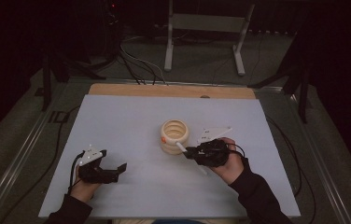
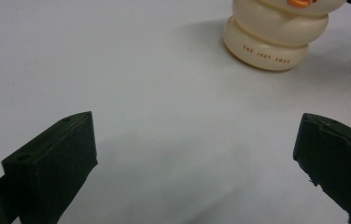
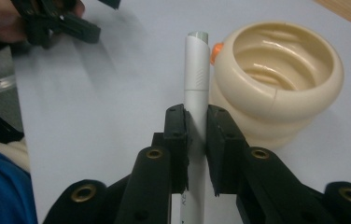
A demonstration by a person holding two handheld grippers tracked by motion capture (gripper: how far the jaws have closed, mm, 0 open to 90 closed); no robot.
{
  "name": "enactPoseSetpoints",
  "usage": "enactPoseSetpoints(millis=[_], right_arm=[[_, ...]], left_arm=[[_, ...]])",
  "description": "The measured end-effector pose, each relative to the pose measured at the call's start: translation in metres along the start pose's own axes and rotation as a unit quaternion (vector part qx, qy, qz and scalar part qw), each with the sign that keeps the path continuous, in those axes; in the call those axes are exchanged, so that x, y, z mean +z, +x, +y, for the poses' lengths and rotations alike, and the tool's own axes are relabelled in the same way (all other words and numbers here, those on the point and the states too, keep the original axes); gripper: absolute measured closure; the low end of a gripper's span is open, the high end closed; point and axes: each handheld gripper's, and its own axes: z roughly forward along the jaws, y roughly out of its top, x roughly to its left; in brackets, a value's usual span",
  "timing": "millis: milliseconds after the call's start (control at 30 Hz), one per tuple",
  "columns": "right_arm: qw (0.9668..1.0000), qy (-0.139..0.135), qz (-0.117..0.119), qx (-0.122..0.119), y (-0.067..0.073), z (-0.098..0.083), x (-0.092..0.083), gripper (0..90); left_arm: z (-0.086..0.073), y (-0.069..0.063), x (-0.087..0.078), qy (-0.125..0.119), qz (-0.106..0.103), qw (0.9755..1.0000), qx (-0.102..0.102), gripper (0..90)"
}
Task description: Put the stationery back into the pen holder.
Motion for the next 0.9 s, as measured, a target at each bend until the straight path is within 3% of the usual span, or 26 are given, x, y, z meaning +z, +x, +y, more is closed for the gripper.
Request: enactPoseSetpoints(millis=[900], right_arm=[[0.9968, -0.079, -0.012, 0.006, -0.012, 0.032, -0.009, 78.9]], left_arm=[[0.000, 0.000, 0.000, 0.002, -0.001, 1.0000, 0.000, 0.1]])
